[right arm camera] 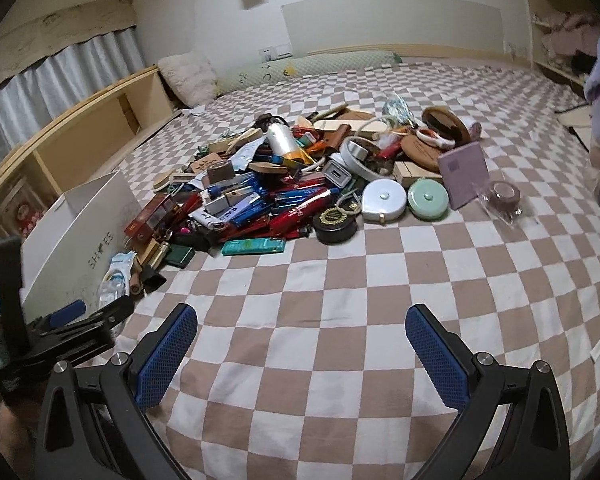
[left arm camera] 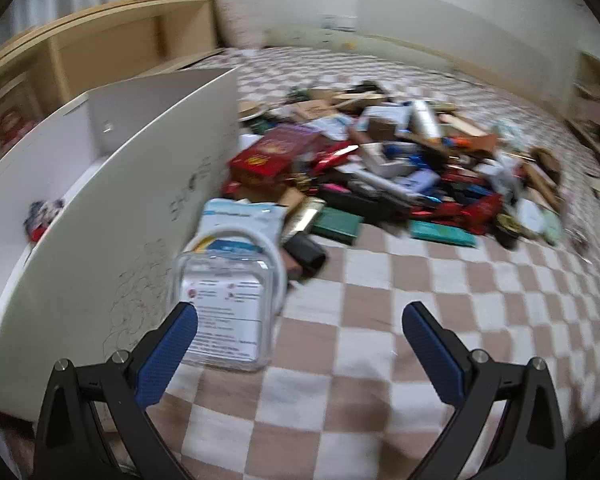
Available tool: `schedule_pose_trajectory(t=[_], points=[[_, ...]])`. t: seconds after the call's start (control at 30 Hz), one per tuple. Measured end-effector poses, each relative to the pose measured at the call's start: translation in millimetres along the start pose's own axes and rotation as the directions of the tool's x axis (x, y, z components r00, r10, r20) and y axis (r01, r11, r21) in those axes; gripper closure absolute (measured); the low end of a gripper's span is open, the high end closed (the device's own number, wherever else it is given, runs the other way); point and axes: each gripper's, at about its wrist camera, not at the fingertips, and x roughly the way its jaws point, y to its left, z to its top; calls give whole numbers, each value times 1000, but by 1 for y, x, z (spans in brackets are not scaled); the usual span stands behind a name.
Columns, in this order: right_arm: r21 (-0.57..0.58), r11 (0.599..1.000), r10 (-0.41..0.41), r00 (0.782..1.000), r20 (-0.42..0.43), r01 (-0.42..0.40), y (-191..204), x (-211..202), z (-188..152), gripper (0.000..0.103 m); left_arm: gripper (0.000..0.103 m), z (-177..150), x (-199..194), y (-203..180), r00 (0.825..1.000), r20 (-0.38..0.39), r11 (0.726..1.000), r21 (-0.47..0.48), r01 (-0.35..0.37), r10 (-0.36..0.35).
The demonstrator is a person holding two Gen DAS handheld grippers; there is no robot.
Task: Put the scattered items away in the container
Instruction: 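Reach the left gripper to the clear NAIL STUDIO plastic box and grasp it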
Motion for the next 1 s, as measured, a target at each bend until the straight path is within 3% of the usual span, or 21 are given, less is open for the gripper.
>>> schedule_pose_trajectory(t=[0.3, 0.47, 0.63, 0.83, 1.0], points=[[55, 998, 36, 999, -10, -35, -10, 3, 2, 0, 0, -2, 35, 4, 981, -91, 981, -76, -181, 174], [50, 998, 43, 999, -17, -42, -9, 5, 2, 0, 0, 1, 44, 4, 968, -88, 966, -84, -243, 236], [53, 998, 37, 999, -26, -36, -10, 8, 2, 0, 0, 2, 59, 10, 932, -147, 931, -111, -348, 331], [53, 998, 28, 999, -35, -27, -10, 12, 2, 0, 0, 4, 63, 13, 935, -141, 933, -112, -343, 327], [53, 998, 18, 999, -30, -16, -9, 13, 2, 0, 0, 6, 65, -2, 956, -126, 958, -77, -277, 267]])
